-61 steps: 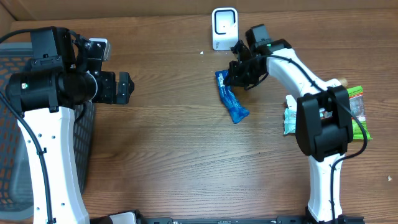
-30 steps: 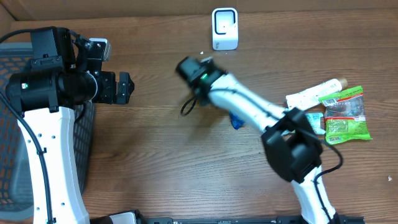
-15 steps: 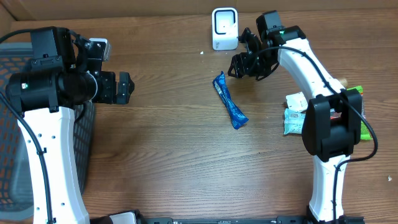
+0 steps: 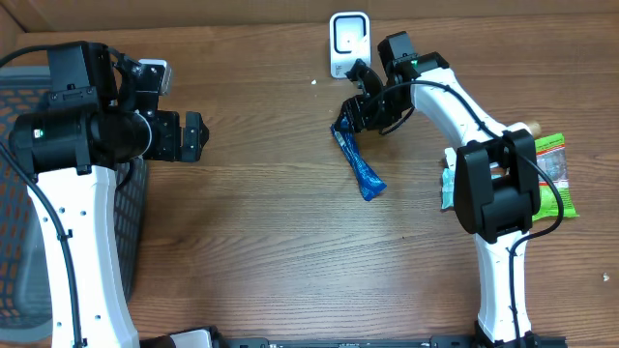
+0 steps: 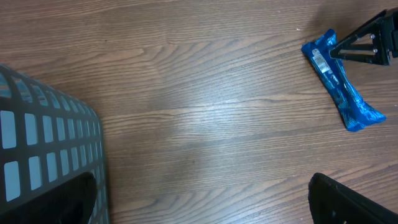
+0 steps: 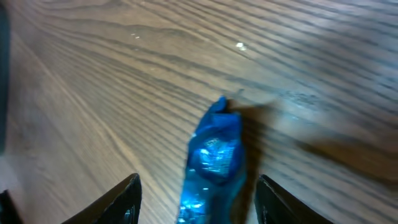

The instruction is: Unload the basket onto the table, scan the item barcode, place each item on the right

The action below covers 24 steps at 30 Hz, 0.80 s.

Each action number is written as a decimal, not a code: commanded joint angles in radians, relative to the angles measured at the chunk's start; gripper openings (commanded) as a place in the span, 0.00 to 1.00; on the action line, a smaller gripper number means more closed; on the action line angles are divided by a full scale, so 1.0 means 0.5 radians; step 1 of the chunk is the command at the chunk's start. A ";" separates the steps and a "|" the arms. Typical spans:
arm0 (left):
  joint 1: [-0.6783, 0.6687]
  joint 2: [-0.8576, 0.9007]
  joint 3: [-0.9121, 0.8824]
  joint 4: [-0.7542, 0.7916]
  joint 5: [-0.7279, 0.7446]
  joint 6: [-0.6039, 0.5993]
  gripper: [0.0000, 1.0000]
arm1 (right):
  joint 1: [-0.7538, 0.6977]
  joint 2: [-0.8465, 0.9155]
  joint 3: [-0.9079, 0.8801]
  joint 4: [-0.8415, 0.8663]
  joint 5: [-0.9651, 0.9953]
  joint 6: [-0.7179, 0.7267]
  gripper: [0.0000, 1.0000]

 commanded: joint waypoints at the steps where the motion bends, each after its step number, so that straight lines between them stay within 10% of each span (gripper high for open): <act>1: 0.000 0.015 0.011 0.007 0.017 0.008 1.00 | -0.010 0.064 0.011 0.008 0.081 -0.037 0.59; 24: 0.000 0.018 0.011 0.007 0.018 0.008 1.00 | -0.030 0.064 -0.103 0.080 0.040 -0.097 0.22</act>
